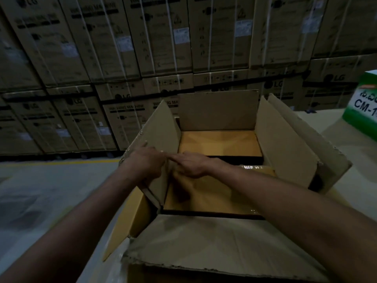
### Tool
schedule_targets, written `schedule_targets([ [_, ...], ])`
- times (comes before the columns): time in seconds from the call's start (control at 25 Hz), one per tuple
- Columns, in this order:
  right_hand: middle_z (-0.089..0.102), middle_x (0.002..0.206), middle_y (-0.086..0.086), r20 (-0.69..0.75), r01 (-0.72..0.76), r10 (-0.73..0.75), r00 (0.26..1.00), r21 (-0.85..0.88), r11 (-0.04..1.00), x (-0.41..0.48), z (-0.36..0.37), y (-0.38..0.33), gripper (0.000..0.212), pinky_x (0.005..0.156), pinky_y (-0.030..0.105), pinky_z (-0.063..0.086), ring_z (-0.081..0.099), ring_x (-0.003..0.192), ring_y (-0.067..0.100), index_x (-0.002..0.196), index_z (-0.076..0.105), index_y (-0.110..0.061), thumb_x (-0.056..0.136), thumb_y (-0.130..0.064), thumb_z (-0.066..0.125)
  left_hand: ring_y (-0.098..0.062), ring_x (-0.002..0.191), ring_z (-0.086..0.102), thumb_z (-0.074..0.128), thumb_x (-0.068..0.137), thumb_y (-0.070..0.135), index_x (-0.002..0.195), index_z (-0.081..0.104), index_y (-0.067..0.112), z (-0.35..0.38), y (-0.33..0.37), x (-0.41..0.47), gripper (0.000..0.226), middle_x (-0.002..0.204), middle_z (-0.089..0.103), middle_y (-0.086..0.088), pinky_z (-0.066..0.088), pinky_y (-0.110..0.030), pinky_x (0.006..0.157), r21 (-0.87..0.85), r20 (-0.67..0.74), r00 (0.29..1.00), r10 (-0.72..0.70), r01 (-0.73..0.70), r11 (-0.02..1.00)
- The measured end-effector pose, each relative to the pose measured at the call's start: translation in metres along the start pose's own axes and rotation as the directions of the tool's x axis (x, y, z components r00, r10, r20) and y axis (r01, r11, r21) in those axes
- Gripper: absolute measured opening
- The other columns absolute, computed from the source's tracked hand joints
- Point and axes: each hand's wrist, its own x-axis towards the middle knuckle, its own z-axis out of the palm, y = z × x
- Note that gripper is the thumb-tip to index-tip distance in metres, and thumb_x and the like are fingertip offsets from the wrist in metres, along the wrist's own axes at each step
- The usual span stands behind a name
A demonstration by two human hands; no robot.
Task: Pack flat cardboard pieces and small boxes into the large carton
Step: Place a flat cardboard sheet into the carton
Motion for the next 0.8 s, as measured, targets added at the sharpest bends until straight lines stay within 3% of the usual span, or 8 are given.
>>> schedule_targets([
  [0.08, 0.060, 0.139, 0.007, -0.014, -0.143, 0.143, 0.990, 0.032, 0.989, -0.008, -0.002, 0.018, 0.052, 0.087, 0.036, 0.047, 0.058, 0.113, 0.028, 0.154, 0.039, -0.031, 0.103, -0.024, 0.049, -0.024, 0.125, 0.057, 0.050, 0.098, 0.020, 0.136, 0.056, 0.022, -0.002, 0.012, 0.021, 0.039, 0.133, 0.061, -0.005, 0.038, -0.039, 0.109, -0.110, -0.010, 1.000, 0.022, -0.022, 0.994],
  [0.16, 0.066, 0.124, 0.004, 0.017, -0.358, 0.358, 0.934, 0.085, 0.930, -0.022, -0.001, 0.046, 0.038, 0.087, 0.037, 0.052, 0.062, 0.105, 0.024, 0.138, 0.058, -0.026, 0.101, -0.023, 0.048, -0.025, 0.113, 0.063, 0.056, 0.097, 0.022, 0.136, 0.055, 0.018, 0.003, 0.024, 0.050, 0.039, 0.125, 0.063, -0.005, 0.051, -0.037, 0.093, -0.281, 0.102, 0.992, 0.073, -0.041, 0.959],
  [0.28, 0.066, 0.117, 0.005, 0.148, -0.545, 0.532, 0.834, 0.065, 0.836, -0.055, 0.011, 0.081, 0.028, 0.091, 0.038, 0.052, 0.061, 0.101, 0.024, 0.118, 0.064, -0.018, 0.105, -0.033, 0.044, -0.026, 0.119, 0.059, 0.055, 0.102, 0.030, 0.148, 0.046, 0.016, 0.016, 0.037, 0.081, 0.048, 0.134, 0.058, -0.006, 0.050, -0.040, 0.099, -0.495, 0.152, 0.966, 0.211, -0.111, 0.862],
  [0.36, 0.064, 0.098, 0.004, 0.137, -0.556, 0.539, 0.831, 0.194, 0.808, -0.077, 0.010, 0.091, 0.029, 0.077, 0.033, 0.047, 0.060, 0.088, 0.022, 0.097, 0.063, -0.018, 0.108, -0.037, 0.043, -0.026, 0.122, 0.057, 0.047, 0.106, 0.034, 0.150, 0.042, 0.016, 0.020, 0.040, 0.091, 0.048, 0.138, 0.056, -0.007, 0.048, -0.042, 0.103, -0.605, 0.097, 0.962, 0.256, -0.148, 0.782],
  [0.48, 0.059, 0.080, 0.001, 0.018, -0.523, 0.570, 0.821, 0.422, 0.740, -0.102, -0.025, 0.089, 0.036, 0.069, 0.033, 0.044, 0.057, 0.076, 0.020, 0.082, 0.060, -0.019, 0.106, -0.043, 0.048, -0.025, 0.106, 0.062, 0.037, 0.107, 0.044, 0.128, 0.060, 0.009, 0.014, 0.035, 0.098, 0.047, 0.124, 0.063, -0.013, 0.051, -0.036, 0.089, -0.686, -0.009, 0.971, 0.241, -0.181, 0.704],
  [0.6, 0.076, 0.096, 0.008, 0.208, -0.584, 0.583, 0.785, 0.561, 0.587, -0.123, -0.077, 0.088, 0.029, 0.082, 0.039, 0.057, 0.073, 0.090, 0.023, 0.103, 0.072, -0.014, 0.102, -0.038, 0.056, -0.018, 0.066, 0.059, 0.044, 0.100, 0.057, 0.077, 0.059, 0.011, -0.011, 0.019, 0.087, 0.053, 0.079, 0.061, -0.007, 0.045, -0.027, 0.059, -0.783, -0.059, 0.991, 0.118, -0.119, 0.610],
  [0.72, 0.074, 0.107, 0.009, 0.514, -0.654, 0.405, 0.756, 0.572, 0.496, -0.154, -0.109, 0.094, 0.033, 0.081, 0.037, 0.057, 0.073, 0.090, 0.021, 0.118, 0.070, -0.011, 0.095, -0.033, 0.064, -0.018, 0.072, 0.074, 0.054, 0.101, 0.045, 0.101, 0.065, 0.014, -0.033, 0.004, 0.056, 0.033, 0.093, 0.072, -0.007, 0.058, -0.030, 0.062, -0.889, 0.192, 0.939, 0.287, 0.043, 0.457],
  [0.8, 0.068, 0.118, 0.012, 0.653, -0.660, 0.236, 0.720, 0.538, 0.524, -0.167, -0.103, 0.105, 0.044, 0.079, 0.032, 0.058, 0.069, 0.094, 0.021, 0.133, 0.062, -0.009, 0.091, -0.021, 0.067, -0.011, 0.079, 0.072, 0.053, 0.105, 0.024, 0.116, 0.058, 0.013, -0.031, -0.003, 0.045, 0.016, 0.116, 0.066, -0.011, 0.058, -0.022, 0.064, -0.804, 0.286, 0.859, 0.424, -0.025, 0.594],
])
